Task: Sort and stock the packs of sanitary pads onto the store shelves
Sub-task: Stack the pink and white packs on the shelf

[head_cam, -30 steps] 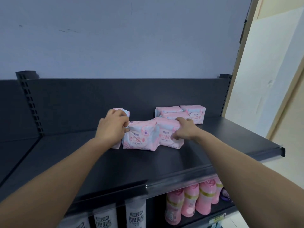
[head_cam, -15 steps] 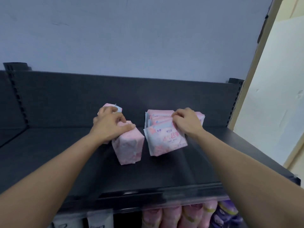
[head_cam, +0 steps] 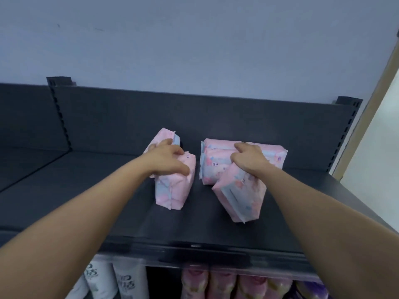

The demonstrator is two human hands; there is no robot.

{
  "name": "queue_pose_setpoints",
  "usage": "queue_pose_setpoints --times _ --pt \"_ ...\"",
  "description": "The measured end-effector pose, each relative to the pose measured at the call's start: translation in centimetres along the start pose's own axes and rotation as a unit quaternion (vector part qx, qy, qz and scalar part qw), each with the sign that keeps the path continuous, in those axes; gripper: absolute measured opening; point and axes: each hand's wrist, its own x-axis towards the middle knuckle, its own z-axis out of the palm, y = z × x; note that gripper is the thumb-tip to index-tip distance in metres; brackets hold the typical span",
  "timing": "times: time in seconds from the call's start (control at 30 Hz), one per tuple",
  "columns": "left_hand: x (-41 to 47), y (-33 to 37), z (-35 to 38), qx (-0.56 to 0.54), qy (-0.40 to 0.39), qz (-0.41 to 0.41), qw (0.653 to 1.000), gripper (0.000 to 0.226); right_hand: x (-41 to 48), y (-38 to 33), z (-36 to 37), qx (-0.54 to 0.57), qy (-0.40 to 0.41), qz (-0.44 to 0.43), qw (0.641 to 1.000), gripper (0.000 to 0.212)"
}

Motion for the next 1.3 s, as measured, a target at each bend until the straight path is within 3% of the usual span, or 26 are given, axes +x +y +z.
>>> queue_pose_setpoints --times 0.17,0.3,0.4,0.6,0.8,1.03,1.3 --pt "0.7 0.5 -0.1 0.088 -0.011 0.029 0.996 0.066 -0.4 0.6 -0.2 -0.08 -0.007 0.064 0.995 0.077" --pt "0.8 0.5 1.3 0.145 0.034 0.02 0.989 0.086 -0.4 1.0 -0.7 -0.147 0.029 0.046 0.988 0.071" --pt "1.4 0.7 1.7 0.196 0.087 0.021 0.976 0.08 -0.3 0.9 -1.3 -0.152 -0.008 0.029 0.988 0.07" --pt "1.5 0.6 1.4 0.225 0.079 0.019 0.971 0.092 -0.7 0.1 -1.1 -0.182 -0.031 0.028 0.982 0.096" --pt "1.7 -0.5 0.7 0.265 0.077 0.086 0.957 0.085 -0.2 -0.6 -1.0 -0.191 -0.021 -0.018 0.981 0.093" --pt "1.8 0.3 1.1 0.24 0.103 0.12 0.958 0.041 -0.1 -0.6 -0.7 -0.113 -0.026 -0.031 0.993 0.08" --pt "2.4 1.2 1.0 0.213 0.085 0.147 0.962 0.044 -0.3 0.5 -0.7 -0.062 -0.016 -0.045 0.997 0.065"
